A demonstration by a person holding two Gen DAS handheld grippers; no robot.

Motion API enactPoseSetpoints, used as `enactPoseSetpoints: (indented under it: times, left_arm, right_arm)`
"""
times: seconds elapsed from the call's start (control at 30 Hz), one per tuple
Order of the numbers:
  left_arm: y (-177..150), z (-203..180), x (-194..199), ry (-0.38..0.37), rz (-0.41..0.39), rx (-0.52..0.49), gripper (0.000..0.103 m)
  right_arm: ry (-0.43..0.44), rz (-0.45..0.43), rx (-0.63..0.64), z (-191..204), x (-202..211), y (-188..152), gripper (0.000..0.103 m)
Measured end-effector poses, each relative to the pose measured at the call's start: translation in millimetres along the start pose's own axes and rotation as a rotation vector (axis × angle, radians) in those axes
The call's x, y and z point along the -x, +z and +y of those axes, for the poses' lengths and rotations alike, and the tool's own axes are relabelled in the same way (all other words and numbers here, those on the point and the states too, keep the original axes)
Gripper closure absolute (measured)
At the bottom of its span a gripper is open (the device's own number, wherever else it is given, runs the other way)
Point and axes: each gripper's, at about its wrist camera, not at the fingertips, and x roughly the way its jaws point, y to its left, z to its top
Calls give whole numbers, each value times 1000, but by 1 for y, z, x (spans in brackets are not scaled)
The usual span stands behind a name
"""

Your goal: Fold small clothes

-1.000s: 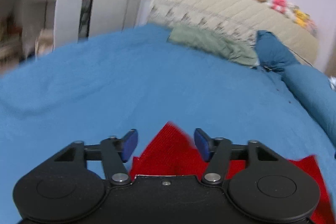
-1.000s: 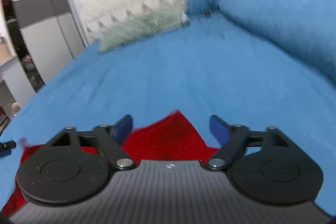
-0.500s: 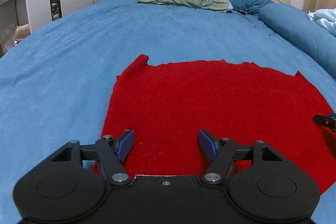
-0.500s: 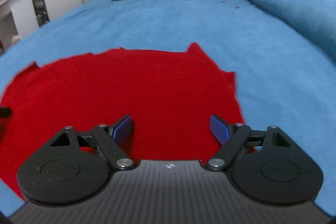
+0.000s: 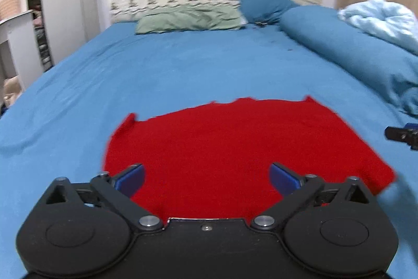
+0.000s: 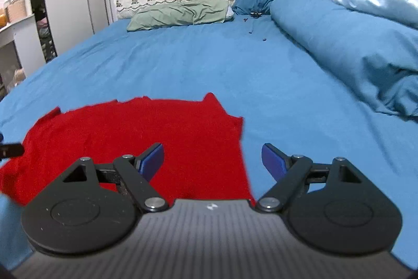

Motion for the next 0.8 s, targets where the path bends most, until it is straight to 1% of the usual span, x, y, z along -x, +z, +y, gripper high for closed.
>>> enactPoseSetpoints:
  times: [0.1, 0.2, 0.27, 0.37, 0.47, 0.53, 0.6, 0.67, 0.7, 0.77, 0.8]
  left_arm:
    - [-5, -19, -9, -36, 31, 1, 0]
    - [-6, -30, -26, -51, 67, 30, 0]
    - [-6, -36, -38, -62, 82, 53, 0]
    - [-5, -45, -57, -49, 115, 76, 0]
    - [-5, -45, -78, -34, 158, 103, 0]
    - [-7, -41, -90, -21, 192, 133, 0]
    - [-10, -35, -101, -15, 217, 164, 0]
    - [-13, -28, -103, -17, 210, 170, 0]
    - [-13, -28, -104, -17, 211, 167, 0]
    - [-13, -27, -107, -17, 234, 160, 0]
    - [-14, -28, -109, -18, 244, 151, 0]
  right_arm:
    - [3, 23, -31, -18, 12, -14, 5]
    - [-1, 70, -73, -32, 7, -28, 5]
    - [10, 78, -99, -39, 5, -39, 5]
    - [-8, 85, -97, -42, -14, -49, 7]
    - [-16, 96, -80, -40, -35, -58, 9]
    - [-15, 110, -74, -37, -47, -66, 14]
    - [-20, 99, -55, -32, -51, -71, 16]
    - [-5, 86, -32, -25, -53, -75, 24]
    - [4, 83, -18, -22, -52, -76, 31]
    - [12, 77, 18, -16, -51, -78, 38]
    - [20, 78, 21, -14, -51, -77, 45]
